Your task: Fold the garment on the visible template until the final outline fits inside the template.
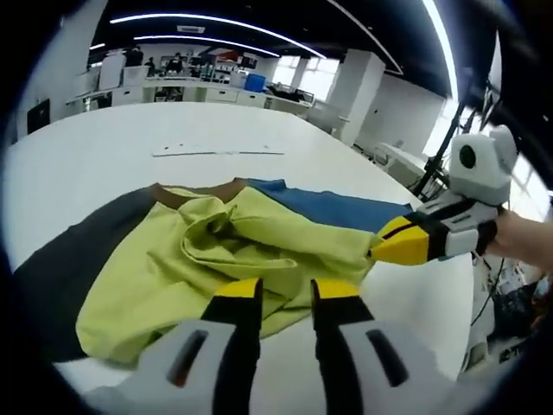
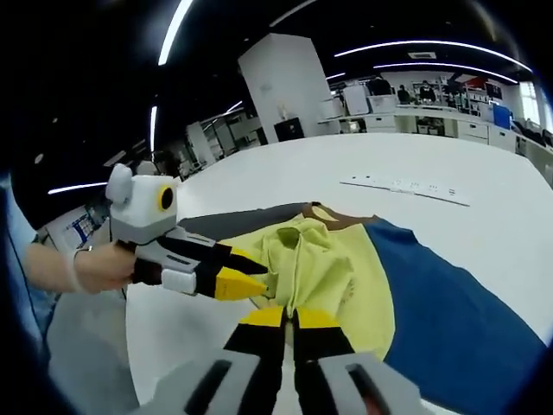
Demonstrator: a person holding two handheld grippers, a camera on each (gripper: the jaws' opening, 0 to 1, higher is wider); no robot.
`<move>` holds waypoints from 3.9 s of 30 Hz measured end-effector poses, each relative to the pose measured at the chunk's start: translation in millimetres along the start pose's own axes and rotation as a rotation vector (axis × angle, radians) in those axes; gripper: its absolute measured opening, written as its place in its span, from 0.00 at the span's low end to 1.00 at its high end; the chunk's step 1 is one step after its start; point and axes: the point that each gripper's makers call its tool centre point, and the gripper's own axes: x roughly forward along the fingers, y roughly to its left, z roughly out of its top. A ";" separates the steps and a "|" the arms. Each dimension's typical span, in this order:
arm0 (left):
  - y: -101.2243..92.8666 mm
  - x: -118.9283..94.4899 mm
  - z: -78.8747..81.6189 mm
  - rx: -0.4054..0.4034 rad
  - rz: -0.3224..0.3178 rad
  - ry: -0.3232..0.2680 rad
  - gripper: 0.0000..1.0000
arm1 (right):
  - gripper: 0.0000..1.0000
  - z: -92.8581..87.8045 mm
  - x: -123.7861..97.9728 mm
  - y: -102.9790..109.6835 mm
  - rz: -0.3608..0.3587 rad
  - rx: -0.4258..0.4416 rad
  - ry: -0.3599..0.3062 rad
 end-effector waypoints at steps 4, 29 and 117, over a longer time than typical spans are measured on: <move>3.2 3.2 5.6 -0.021 0.024 -0.032 0.18 | 0.00 -3.3 1.0 -1.6 -0.001 0.000 0.008; -5.4 12.4 1.2 0.049 -0.009 -0.020 0.00 | 0.00 -11.5 -1.9 -7.8 -0.012 0.042 0.002; 54.2 -235.1 -175.7 0.462 -0.143 0.430 0.00 | 0.00 -183.4 -130.0 65.7 0.067 -0.119 0.408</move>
